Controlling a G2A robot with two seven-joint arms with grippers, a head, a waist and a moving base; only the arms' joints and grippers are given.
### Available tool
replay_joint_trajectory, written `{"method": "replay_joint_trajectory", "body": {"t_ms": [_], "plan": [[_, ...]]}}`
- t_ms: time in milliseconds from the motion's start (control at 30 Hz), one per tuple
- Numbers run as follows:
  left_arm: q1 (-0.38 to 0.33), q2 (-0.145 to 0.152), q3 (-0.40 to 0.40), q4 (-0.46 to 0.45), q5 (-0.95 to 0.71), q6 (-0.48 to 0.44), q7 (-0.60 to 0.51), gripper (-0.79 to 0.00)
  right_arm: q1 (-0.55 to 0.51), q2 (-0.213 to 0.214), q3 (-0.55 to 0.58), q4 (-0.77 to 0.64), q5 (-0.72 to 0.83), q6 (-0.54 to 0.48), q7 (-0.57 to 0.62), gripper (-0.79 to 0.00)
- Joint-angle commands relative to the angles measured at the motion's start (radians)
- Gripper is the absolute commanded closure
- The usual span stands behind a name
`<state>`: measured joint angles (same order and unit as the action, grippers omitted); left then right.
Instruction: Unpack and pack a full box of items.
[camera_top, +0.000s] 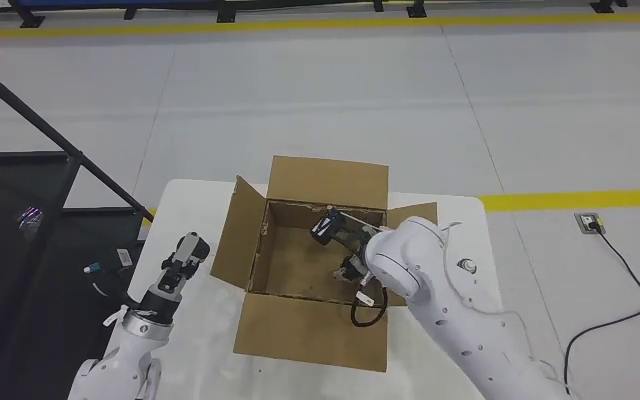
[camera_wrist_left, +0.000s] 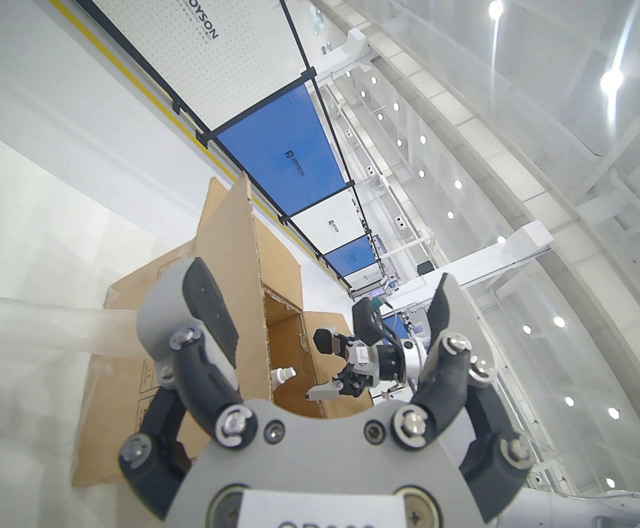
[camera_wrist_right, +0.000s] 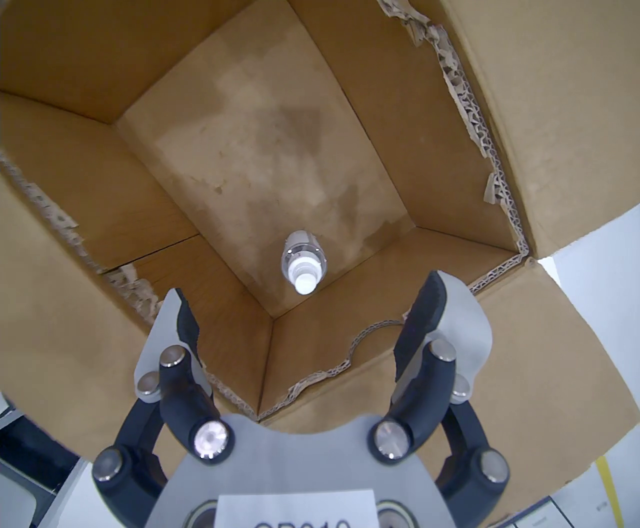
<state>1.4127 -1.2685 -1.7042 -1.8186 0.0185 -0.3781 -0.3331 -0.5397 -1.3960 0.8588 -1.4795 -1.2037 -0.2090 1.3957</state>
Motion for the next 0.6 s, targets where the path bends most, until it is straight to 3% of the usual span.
{"method": "replay_joint_trajectory", "body": {"t_ms": [0, 167, 367, 400, 433, 467, 567], "plan": [[0.002, 0.002, -0.005, 0.008, -0.010, -0.008, -0.007, -0.785, 0.022, -0.011, -0.040, 0.082, -0.007, -0.013, -0.032, -0.785], [0.004, 0.006, -0.016, 0.023, -0.037, -0.021, -0.024, -0.785, 0.071, -0.039, -0.092, 0.266, 0.015, -0.019, -0.072, -0.785], [0.003, 0.010, -0.020, 0.024, -0.041, -0.021, -0.031, -0.785, 0.096, -0.058, -0.111, 0.365, 0.060, -0.053, -0.104, -0.782], [0.003, 0.010, -0.020, 0.023, -0.040, -0.019, -0.033, -0.785, 0.096, -0.060, -0.114, 0.367, 0.064, -0.057, -0.106, -0.690], [0.003, 0.011, -0.019, 0.022, -0.040, -0.018, -0.033, -0.785, 0.097, -0.062, -0.116, 0.369, 0.067, -0.060, -0.106, -0.431], [0.003, 0.011, -0.018, 0.022, -0.040, -0.017, -0.032, -0.785, 0.098, -0.063, -0.116, 0.369, 0.066, -0.060, -0.104, -0.314], [0.003, 0.012, -0.015, 0.020, -0.038, -0.017, -0.031, -0.785, 0.098, -0.066, -0.121, 0.362, 0.064, -0.063, -0.089, -0.169]]}}
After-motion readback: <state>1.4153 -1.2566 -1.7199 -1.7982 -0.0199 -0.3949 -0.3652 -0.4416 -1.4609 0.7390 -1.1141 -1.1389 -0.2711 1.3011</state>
